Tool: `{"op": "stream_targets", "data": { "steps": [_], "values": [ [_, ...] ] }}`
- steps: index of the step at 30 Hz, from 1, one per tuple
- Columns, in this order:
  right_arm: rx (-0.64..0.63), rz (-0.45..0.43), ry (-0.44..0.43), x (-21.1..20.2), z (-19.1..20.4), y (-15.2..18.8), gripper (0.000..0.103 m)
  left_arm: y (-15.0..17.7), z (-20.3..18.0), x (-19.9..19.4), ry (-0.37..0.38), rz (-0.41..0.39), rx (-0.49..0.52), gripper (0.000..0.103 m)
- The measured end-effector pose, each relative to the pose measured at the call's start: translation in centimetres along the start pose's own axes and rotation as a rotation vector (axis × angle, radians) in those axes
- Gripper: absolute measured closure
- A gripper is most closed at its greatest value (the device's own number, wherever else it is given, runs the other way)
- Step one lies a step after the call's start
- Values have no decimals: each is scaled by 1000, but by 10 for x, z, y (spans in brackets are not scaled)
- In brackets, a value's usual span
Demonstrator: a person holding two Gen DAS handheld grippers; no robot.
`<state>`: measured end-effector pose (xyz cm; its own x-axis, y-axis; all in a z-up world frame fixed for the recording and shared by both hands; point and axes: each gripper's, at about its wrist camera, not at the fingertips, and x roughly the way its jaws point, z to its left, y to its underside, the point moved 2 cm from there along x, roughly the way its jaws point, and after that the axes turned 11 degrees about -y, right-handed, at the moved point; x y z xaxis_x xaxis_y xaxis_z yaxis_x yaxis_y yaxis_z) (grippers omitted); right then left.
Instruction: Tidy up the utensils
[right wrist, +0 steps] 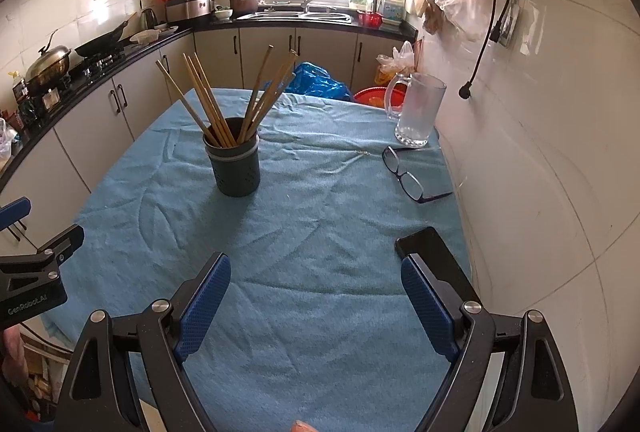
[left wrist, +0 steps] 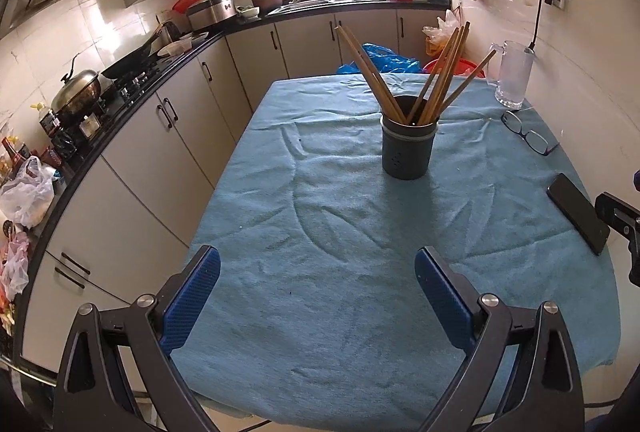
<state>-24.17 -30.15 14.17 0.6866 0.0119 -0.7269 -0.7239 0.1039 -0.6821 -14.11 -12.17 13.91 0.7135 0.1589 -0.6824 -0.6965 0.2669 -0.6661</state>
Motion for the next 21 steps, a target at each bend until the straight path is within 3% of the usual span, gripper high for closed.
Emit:
{"op": "stream_targets", "data": {
  "steps": [21],
  "values": [
    [-27,42,-1,8,7,4,13,4,0,3,0,7,-8,6]
  ]
}}
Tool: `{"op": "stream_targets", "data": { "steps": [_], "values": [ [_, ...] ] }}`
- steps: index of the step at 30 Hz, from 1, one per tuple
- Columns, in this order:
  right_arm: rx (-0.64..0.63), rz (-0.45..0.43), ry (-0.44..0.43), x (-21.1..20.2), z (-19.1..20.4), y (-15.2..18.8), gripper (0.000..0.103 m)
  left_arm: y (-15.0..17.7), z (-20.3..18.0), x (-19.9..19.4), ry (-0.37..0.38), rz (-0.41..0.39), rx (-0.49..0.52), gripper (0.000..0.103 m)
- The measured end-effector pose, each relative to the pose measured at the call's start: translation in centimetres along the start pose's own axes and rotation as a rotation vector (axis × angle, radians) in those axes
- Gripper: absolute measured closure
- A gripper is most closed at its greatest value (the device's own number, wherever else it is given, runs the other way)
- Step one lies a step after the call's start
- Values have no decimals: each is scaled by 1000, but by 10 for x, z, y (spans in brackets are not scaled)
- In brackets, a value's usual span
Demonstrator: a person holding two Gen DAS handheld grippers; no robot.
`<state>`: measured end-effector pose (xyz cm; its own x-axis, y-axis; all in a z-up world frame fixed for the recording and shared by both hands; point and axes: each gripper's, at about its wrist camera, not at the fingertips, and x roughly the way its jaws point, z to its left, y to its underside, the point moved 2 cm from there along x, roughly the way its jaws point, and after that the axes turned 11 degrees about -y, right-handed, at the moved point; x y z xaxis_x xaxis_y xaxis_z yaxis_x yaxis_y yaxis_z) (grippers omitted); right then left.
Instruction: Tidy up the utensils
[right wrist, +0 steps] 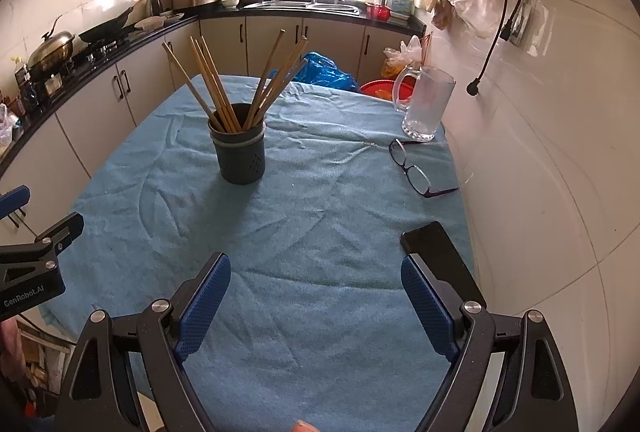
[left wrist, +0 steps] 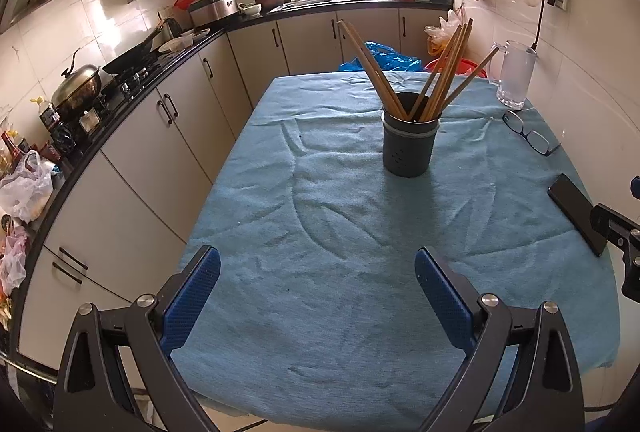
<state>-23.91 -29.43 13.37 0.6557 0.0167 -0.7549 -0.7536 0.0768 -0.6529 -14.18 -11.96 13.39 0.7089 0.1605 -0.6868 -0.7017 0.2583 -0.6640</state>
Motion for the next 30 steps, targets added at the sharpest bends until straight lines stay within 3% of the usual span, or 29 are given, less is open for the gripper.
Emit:
{"op": "stream_targets", "data": {
  "steps": [12,16,24,30],
  "values": [
    [-40,53,-19,5,-7,12,13,15,-13,-11,-26,43,-27,6],
    [-13,68,-14,11,-1,14,13,16,-11,-8,-23,10,17,6],
    [87,52,96,9,10,12,13,6,5,9,48,-50,63,6],
    [100,73,137,7,27,24,13,7,7,23,115,-39,80,6]
  ]
}}
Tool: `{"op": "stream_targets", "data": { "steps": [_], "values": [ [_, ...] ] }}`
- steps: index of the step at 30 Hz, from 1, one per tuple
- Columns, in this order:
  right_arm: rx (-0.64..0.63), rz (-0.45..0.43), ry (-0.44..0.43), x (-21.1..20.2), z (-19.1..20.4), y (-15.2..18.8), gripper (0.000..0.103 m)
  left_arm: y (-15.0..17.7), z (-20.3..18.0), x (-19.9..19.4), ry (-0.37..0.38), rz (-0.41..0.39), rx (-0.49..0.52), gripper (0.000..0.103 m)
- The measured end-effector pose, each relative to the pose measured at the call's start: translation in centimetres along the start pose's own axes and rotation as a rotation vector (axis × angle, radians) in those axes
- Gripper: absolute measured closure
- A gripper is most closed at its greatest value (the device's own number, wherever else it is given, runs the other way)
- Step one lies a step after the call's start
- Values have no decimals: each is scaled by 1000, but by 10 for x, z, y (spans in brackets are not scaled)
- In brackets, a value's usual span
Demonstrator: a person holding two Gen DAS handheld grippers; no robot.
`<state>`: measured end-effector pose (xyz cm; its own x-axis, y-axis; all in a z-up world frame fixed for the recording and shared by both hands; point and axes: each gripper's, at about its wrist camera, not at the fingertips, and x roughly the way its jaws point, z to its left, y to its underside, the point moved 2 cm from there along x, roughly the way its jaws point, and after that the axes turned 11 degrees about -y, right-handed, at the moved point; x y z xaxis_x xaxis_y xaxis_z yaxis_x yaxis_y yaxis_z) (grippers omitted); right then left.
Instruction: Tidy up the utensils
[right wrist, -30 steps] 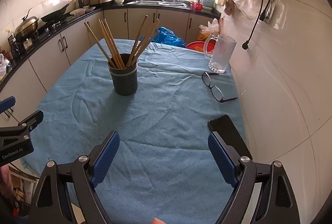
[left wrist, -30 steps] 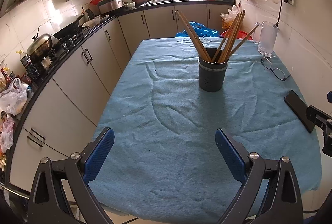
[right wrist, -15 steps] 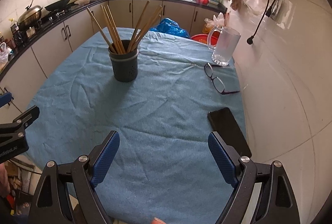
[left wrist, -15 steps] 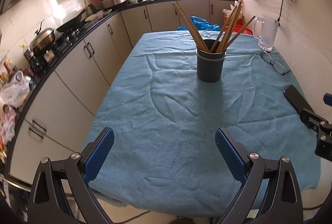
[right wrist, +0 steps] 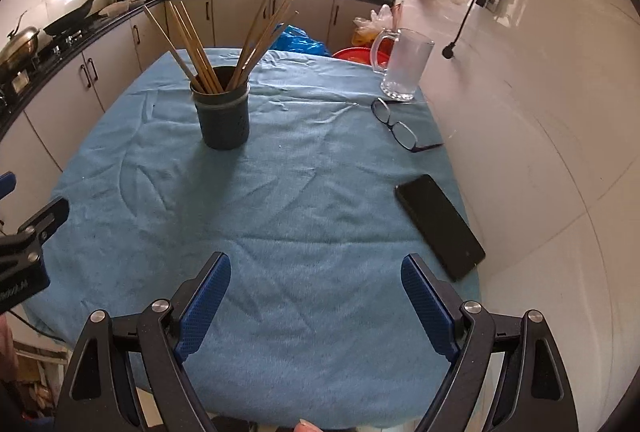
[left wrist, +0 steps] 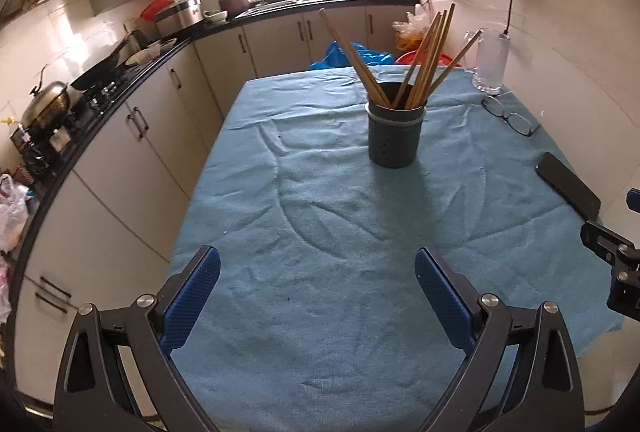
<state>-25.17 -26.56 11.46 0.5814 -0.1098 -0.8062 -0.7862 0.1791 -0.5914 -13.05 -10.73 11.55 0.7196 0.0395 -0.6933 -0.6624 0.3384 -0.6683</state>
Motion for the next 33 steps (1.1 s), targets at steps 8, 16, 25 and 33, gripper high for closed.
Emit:
{"op": "stream_targets", "data": {
  "steps": [8,16,25,33],
  "values": [
    [16,16,38,0,-6,4,13,-5,-9,8,29,-11,7,6],
    [-18,8,14,10,-13,-9,13,-13,-12,16,2,8,-26,6],
    [-29,15,-9,21,-14,-18,13,-14,-10,19,-9,18,-37,6],
    [38,80,-27,64,-28,-8,13,0,15,54,10,130,-105,6]
  ]
}}
